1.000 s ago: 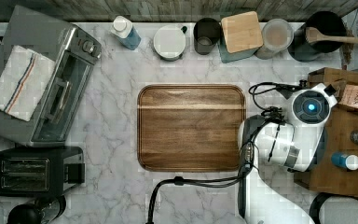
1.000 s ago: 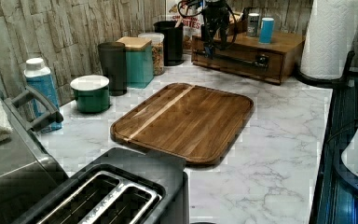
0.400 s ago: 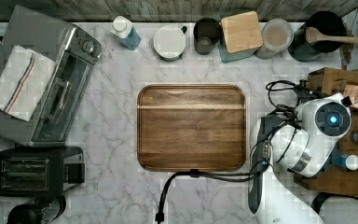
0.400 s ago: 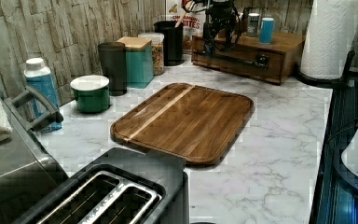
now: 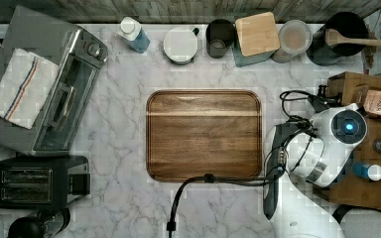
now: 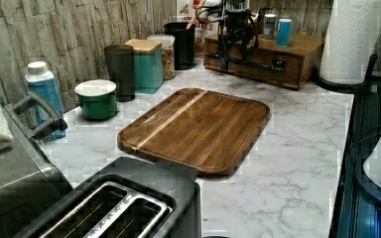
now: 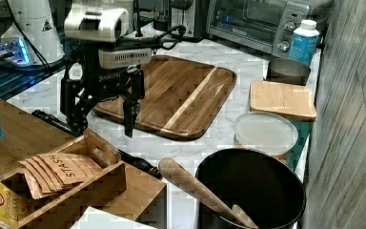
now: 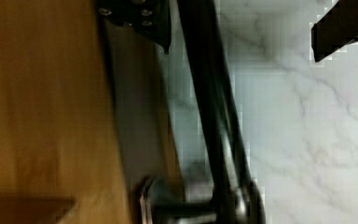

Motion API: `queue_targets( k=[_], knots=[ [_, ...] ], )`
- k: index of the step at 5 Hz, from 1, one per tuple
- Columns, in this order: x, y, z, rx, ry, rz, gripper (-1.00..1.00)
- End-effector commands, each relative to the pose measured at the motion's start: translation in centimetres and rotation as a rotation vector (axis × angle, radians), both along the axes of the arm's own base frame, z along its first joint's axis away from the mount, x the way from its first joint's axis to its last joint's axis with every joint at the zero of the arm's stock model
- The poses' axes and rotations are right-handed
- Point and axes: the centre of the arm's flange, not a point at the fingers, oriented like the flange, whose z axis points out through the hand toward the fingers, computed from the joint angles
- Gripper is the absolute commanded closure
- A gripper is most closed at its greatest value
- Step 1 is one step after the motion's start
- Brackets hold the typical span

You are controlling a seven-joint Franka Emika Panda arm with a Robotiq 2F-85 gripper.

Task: Open the drawer.

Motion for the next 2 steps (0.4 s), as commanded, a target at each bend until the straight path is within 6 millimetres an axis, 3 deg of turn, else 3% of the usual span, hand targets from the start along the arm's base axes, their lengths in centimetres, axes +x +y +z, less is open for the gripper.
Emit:
queue_targets(
  k=[1, 2],
  knots=[
    [-1.2, -0.7, 0.2, 0.017, 0.007, 0.023, -1.0],
    [-1.5, 1.0, 0.1, 0.038, -0.013, 0.033, -1.0]
  ],
)
